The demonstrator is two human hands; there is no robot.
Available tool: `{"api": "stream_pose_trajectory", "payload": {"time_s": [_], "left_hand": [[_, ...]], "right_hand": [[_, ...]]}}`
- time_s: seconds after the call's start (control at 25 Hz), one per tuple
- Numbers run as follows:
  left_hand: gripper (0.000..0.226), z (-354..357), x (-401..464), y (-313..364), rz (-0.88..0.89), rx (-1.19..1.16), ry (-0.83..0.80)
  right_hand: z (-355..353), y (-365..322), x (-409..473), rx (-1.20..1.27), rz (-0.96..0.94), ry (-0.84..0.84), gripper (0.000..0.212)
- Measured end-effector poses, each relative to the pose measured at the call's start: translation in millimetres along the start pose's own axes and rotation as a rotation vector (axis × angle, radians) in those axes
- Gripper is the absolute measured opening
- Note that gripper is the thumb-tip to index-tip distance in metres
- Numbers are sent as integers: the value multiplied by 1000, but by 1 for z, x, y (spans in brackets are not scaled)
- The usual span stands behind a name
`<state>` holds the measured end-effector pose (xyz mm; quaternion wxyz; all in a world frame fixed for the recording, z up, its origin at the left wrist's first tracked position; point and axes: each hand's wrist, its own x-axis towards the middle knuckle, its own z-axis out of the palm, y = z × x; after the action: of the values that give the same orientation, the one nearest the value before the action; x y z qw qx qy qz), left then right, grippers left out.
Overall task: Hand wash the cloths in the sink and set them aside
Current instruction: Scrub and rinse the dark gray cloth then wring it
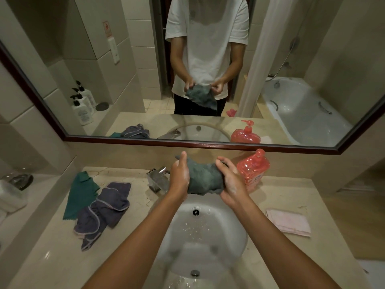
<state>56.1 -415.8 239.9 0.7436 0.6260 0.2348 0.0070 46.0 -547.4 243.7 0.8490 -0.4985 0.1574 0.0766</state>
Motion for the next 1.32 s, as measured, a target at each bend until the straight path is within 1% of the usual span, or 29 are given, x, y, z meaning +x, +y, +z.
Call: {"api": "stream_pose_trajectory", "payload": {"time_s": [0.04,0.12,0.2,0.28,0.36,0.44,0.52,0.6,0.68,0.76,0.92,1.0,1.12,1.2,1.24,1.32], "left_hand": [[47,6,-4,0,-19,-15,4],[42,17,-9,2,-55,-35,-44],[40,24,-16,3,-86,-4,-95],[41,29,-22,-1,-95,20,-117],[40,32,-27,-3,-95,35,-105],[40,32,-24,-1,-59,75,-36],[43,27,-17,6,-6,120,24],[44,26,-16,5,30,158,17],[43,32,-26,-1,55,162,-17],[43,35,-31,-2,91,172,-25],[43,27,-16,12,62,182,41],[43,30,-22,7,55,161,14],[39,36,-32,-1,41,122,-35],[40,32,-23,8,49,142,-4],[41,28,-17,12,63,164,12],[42,24,-15,10,71,194,12]], "right_hand": [[9,5,-4,-70,-76,27,19],[28,16,-9,-167,-220,83,32],[41,17,-7,-244,-317,202,42],[44,8,4,-318,-322,319,44],[42,2,14,-331,-254,377,41],[43,10,12,-317,-198,366,39],[43,29,3,-347,-192,306,43],[44,31,0,-385,-214,290,49],[43,12,12,-346,-198,354,51],[42,3,18,-285,-164,363,47],[45,30,3,-356,-169,280,47],[45,21,6,-364,-174,303,47],[44,1,16,-281,-182,317,46],[45,14,8,-276,-193,274,45],[46,25,4,-296,-189,250,41],[48,31,0,-321,-185,249,35]]}}
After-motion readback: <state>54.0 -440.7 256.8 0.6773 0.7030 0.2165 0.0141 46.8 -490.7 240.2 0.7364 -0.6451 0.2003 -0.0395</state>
